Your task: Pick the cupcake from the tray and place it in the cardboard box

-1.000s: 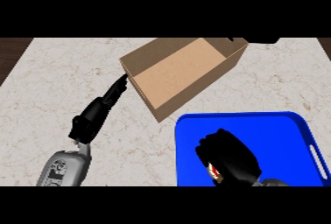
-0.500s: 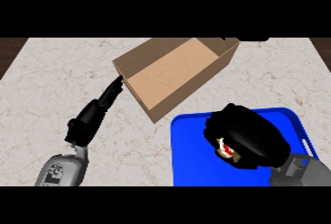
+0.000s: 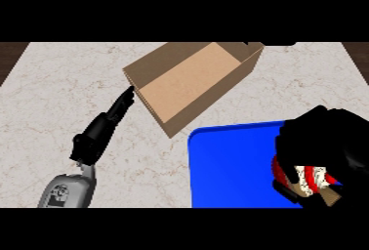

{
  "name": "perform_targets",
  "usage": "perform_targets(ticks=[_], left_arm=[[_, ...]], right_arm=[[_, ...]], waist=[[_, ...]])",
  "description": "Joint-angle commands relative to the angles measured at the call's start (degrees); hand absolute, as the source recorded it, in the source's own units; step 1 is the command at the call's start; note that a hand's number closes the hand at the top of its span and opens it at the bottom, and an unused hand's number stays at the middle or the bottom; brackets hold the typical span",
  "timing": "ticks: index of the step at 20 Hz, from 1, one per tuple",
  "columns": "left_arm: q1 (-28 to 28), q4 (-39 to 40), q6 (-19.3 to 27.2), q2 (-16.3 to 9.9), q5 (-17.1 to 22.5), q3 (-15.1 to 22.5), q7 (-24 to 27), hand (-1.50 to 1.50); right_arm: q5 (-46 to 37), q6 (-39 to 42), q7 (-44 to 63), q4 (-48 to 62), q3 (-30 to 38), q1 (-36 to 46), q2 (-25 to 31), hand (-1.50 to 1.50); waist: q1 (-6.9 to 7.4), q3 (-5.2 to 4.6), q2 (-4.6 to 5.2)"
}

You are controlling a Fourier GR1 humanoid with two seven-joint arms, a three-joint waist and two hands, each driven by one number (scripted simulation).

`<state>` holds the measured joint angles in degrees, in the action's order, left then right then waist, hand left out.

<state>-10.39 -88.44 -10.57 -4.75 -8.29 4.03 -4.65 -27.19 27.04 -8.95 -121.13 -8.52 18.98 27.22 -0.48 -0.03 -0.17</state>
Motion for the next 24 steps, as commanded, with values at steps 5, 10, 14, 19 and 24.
perform_targets(ticks=[5, 10, 14, 19, 24], left_arm=[[0.23, -1.93, -0.6, 0.17, -0.08, 0.3, -0.84, 0.0], [-0.83, -0.13, 2.17, 3.49, -2.77, 2.72, -1.17, 0.0], [1.06, -2.68, 0.63, 1.86, -2.37, 2.3, -1.22, 0.0], [-2.18, 1.27, -1.0, 0.27, -0.68, -0.85, 0.93, 0.0], [2.32, -2.53, -0.43, 1.97, -1.62, 1.85, 0.61, 0.0]], right_arm=[[10.7, 6.45, 17.04, 0.76, 8.66, 11.67, -3.27, 1.5], [8.78, 5.55, 18.4, 9.89, 9.54, 20.97, -4.32, 1.5], [3.74, 1.99, 23.7, 14.99, 4.3, 27.08, -10.23, 1.5], [0.83, -0.82, 17.05, 24.55, 3.94, 28.73, -12.23, 1.5], [-1.94, -4.36, 14.63, 38.71, 6.11, 37.39, -13.14, 1.5]], waist=[[0.7, -0.02, 0.08], [0.82, -0.01, 0.18], [1.12, -0.01, 0.15], [0.97, 0.01, 0.28], [1.6, 0.0, 0.33]])
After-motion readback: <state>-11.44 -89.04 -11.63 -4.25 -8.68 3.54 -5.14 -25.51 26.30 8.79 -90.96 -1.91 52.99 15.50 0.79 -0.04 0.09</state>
